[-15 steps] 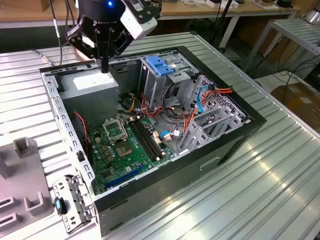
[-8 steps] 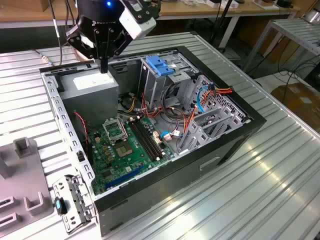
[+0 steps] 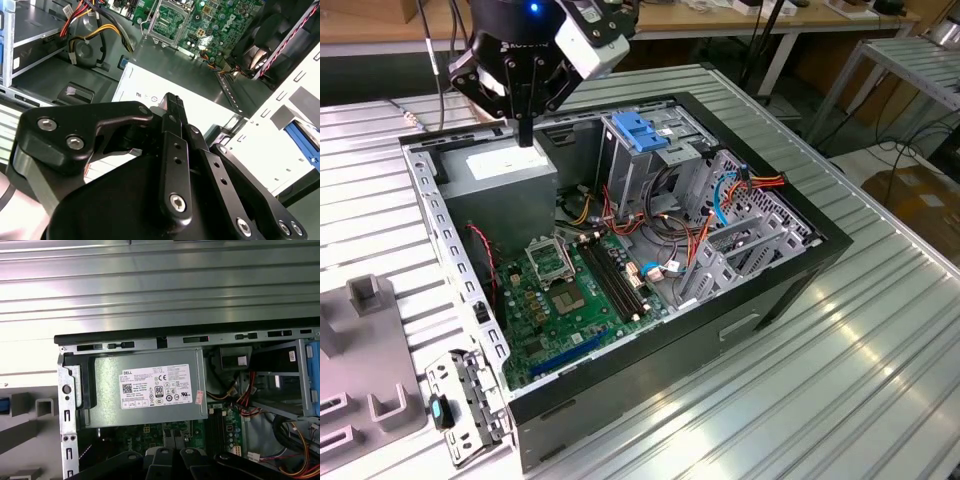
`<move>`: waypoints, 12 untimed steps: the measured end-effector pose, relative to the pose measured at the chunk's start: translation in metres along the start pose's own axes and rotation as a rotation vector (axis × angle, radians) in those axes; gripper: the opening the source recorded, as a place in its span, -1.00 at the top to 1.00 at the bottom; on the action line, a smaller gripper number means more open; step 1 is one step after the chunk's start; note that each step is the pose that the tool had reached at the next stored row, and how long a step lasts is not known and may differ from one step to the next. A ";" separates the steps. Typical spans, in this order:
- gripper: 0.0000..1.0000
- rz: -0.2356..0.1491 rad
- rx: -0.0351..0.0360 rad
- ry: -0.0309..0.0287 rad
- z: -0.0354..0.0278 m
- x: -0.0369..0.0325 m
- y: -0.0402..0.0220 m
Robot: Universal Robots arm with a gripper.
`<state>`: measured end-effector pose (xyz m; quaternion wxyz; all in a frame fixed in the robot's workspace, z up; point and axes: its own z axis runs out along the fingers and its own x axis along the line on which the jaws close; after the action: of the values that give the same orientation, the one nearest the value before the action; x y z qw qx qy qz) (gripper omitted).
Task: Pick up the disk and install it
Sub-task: 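Reach for the disk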
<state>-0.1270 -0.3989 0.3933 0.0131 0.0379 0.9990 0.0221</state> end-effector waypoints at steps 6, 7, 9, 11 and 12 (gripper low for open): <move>0.79 0.000 0.0001 0.0001 -0.0001 0.0017 -0.0001; 0.79 0.000 0.0000 0.0000 -0.0001 0.0020 -0.0001; 0.79 0.000 0.0000 0.0001 -0.0001 0.0024 -0.0002; 0.79 0.000 0.0001 0.0001 -0.0001 0.0030 -0.0002; 0.79 0.000 0.0000 0.0001 -0.0001 0.0033 -0.0002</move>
<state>-0.1303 -0.3989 0.3933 0.0130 0.0379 0.9990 0.0221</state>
